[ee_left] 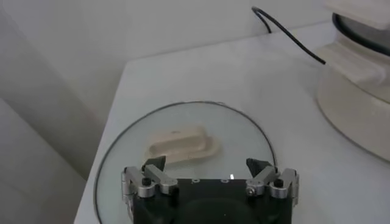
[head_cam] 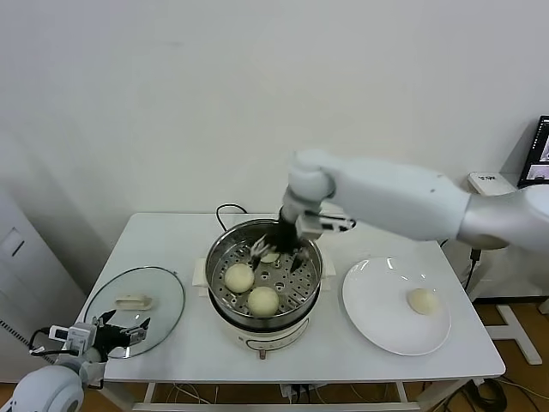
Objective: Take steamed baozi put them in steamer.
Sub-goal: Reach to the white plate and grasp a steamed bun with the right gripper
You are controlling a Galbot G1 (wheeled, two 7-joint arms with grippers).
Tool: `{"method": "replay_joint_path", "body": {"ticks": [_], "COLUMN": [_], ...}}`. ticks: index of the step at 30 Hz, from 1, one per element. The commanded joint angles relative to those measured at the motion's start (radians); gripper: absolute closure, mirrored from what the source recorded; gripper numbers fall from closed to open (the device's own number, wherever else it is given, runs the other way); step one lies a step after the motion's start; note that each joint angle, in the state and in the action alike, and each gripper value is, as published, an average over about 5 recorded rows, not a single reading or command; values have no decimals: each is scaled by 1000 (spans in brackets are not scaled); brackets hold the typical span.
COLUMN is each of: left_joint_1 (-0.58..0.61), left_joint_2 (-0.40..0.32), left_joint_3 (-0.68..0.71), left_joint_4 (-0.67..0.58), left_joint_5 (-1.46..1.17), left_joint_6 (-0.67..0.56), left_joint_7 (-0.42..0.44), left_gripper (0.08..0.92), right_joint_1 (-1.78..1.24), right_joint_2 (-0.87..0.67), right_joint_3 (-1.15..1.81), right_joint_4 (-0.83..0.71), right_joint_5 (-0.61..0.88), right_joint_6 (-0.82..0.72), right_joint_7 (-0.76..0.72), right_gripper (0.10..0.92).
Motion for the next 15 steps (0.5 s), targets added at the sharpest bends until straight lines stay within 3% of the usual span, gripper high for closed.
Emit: {"method": "replay_joint_path", "body": {"ticks": [1,9,15], "left_joint_1": [-4,-15,-20], "left_joint_2": [4,2,-3], "left_joint_3": [4,15,15], "left_joint_4": [-4,-12,-20], "left_joint_5": [0,0,1], "left_joint_6": [2,8,11], "left_joint_7": [0,0,0], "left_gripper": [177,177,177], "right_joint_1": [340,300,123], "right_joint_2": [-306,-470,-502], "right_joint_3": [-305,-446,-367], "right_joint_4": [-49,-100,-149], "right_joint_5": [366,367,326], "right_joint_6": [-505,-514,-529], "right_joint_7": [-78,-122,-86], "right_gripper": [203,203,203]}}
